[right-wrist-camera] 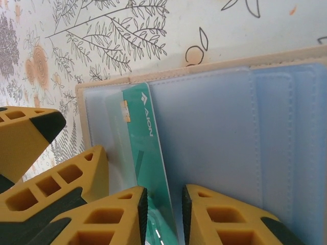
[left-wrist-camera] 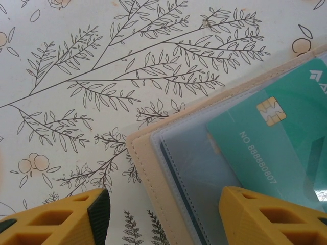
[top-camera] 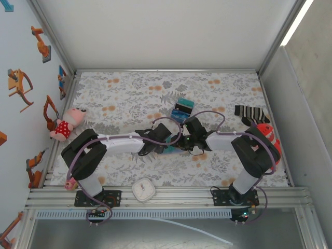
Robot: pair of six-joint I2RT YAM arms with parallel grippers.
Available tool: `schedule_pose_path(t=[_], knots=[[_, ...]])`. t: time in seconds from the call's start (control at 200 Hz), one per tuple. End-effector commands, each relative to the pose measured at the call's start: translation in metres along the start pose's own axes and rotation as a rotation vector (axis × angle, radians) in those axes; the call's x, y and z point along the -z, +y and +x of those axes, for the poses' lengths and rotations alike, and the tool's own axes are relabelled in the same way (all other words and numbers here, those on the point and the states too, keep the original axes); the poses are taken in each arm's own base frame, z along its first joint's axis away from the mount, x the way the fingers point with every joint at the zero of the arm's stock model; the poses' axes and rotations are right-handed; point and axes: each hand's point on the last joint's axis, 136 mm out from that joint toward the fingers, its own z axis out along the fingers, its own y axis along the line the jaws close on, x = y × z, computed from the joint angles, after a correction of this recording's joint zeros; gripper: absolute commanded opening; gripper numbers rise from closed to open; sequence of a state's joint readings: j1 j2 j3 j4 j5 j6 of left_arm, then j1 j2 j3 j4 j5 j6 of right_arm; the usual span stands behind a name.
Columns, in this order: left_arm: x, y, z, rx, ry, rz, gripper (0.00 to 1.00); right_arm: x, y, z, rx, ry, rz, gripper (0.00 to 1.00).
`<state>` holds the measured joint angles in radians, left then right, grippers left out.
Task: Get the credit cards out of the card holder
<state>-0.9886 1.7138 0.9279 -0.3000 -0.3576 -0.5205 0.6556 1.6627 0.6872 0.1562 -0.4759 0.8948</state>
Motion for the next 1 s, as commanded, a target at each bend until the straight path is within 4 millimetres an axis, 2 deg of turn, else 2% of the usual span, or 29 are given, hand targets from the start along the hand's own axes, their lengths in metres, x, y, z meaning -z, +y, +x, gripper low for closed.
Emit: schedule_pose_path(t=[0.0,0.766,0.997], knots=[[-0.014,0.011,0.043,-0.061,0.15,-0.055,0.6,0.002,0.002,0.001,0.004,0.003,-0.018,0.22],[-0.013,0.008,0.04,-0.056,0.142,-0.041,0.6,0.01,0.028,-0.005,0.075,-0.001,-0.084,0.17],[-0.013,0.007,0.04,-0.054,0.142,-0.038,0.6,0.005,0.025,-0.006,0.073,0.001,-0.086,0.19]])
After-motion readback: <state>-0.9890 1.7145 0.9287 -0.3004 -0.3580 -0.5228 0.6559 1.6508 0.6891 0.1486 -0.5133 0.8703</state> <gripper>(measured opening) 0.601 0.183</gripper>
